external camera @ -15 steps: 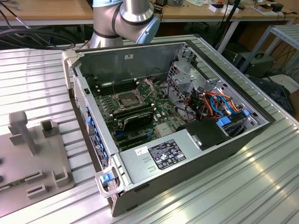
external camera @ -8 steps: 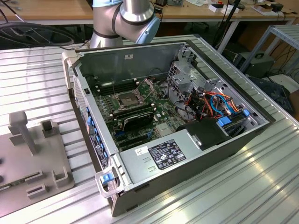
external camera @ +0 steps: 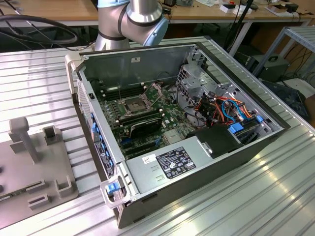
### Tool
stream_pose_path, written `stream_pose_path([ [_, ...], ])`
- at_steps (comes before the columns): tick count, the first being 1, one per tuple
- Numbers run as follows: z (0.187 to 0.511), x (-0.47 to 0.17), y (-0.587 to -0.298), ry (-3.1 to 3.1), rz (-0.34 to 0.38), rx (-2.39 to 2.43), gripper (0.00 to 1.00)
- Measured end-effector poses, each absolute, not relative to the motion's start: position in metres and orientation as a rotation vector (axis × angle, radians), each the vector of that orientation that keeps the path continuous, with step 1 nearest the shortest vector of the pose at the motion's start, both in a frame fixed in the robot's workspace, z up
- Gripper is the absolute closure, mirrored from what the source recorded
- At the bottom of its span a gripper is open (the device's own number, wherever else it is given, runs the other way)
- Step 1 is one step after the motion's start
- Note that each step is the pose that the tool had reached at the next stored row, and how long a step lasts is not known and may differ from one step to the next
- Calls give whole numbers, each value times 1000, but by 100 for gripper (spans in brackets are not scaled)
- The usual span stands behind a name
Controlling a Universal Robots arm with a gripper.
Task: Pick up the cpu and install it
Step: 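Pick up the cpu and move it towards the insertion slot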
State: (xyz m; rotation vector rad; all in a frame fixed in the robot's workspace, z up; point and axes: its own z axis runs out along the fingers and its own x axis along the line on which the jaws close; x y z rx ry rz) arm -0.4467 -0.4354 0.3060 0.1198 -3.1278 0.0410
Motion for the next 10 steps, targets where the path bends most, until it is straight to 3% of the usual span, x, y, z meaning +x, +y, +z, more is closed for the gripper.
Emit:
stream_pose_path([
  [10,315,-447,-435,-3128,40,120,45],
])
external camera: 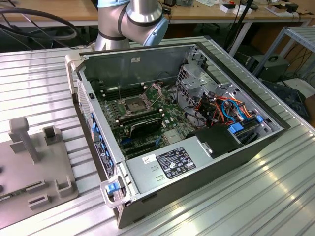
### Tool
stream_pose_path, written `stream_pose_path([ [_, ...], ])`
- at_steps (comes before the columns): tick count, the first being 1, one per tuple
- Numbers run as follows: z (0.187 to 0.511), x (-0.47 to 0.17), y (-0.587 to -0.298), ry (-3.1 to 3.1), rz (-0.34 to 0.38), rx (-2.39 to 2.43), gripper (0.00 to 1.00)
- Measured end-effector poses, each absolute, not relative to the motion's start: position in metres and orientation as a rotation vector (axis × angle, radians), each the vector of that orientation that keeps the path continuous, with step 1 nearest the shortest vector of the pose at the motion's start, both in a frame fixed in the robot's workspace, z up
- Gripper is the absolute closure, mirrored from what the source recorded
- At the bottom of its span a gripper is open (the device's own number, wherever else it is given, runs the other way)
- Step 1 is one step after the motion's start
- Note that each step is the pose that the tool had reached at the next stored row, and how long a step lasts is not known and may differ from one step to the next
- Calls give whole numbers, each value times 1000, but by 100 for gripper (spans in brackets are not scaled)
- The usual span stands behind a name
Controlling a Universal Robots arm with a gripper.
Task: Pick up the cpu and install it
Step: 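Pick up the cpu and move it towards the insertion slot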
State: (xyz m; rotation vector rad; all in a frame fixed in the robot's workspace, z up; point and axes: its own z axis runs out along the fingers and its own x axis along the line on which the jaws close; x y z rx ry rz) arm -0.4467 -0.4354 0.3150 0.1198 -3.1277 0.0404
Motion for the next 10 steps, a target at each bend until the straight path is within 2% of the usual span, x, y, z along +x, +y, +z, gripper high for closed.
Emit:
stream_pose_path([
  [10,331,-447,-435,-3128,38,120,45],
])
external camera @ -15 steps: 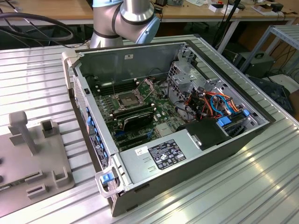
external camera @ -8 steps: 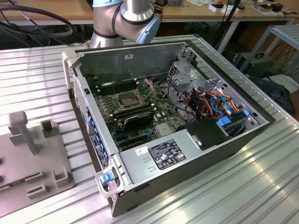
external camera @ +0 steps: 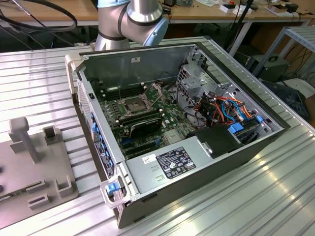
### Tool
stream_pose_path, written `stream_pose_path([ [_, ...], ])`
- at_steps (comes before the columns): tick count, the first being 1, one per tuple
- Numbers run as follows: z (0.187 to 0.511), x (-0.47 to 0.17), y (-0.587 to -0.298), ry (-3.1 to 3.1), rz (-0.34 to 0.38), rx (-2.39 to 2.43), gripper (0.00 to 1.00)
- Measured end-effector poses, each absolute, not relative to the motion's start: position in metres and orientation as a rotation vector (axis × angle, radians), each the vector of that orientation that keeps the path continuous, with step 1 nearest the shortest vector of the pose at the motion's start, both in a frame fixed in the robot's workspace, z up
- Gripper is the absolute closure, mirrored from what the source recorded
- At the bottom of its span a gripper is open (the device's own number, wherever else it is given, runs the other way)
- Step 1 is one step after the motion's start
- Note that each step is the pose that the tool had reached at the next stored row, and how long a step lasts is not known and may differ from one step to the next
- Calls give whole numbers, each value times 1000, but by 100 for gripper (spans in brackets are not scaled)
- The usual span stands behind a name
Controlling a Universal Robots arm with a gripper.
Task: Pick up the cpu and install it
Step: 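Pick up the cpu and move it towards the insertion slot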
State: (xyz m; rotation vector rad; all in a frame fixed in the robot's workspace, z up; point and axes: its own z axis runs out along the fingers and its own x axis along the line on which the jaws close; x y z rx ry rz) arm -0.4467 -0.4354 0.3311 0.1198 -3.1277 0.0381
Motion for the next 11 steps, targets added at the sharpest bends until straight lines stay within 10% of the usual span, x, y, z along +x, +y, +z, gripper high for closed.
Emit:
stream_pose_path([
  [11,356,-447,-435,-3128,34,120,45],
])
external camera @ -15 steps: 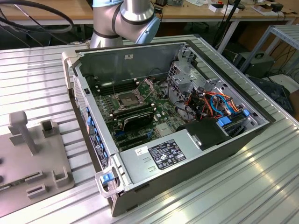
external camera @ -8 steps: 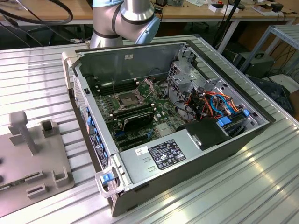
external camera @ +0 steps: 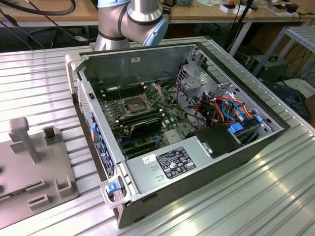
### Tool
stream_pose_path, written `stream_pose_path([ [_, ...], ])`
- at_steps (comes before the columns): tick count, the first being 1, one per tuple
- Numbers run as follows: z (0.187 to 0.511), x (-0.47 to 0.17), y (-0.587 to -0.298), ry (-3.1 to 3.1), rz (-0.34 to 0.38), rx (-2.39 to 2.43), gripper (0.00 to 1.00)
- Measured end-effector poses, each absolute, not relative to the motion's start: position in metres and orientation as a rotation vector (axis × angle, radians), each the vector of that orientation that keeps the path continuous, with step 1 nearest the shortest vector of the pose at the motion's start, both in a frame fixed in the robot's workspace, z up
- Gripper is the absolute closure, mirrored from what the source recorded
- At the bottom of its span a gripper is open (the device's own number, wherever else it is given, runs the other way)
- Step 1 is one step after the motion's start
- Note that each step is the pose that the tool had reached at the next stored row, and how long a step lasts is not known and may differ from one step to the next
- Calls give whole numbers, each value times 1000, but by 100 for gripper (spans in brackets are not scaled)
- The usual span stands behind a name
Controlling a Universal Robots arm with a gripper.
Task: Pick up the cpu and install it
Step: 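Pick up the cpu and move it towards the insertion slot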
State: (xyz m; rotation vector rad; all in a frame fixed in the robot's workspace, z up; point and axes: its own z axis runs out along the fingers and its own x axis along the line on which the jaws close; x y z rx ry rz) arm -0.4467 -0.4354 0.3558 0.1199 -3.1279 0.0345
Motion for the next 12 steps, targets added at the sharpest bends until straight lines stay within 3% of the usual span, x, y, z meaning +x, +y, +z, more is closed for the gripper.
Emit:
stream_pose_path([
  [12,363,-446,-435,-3128,33,120,45],
])
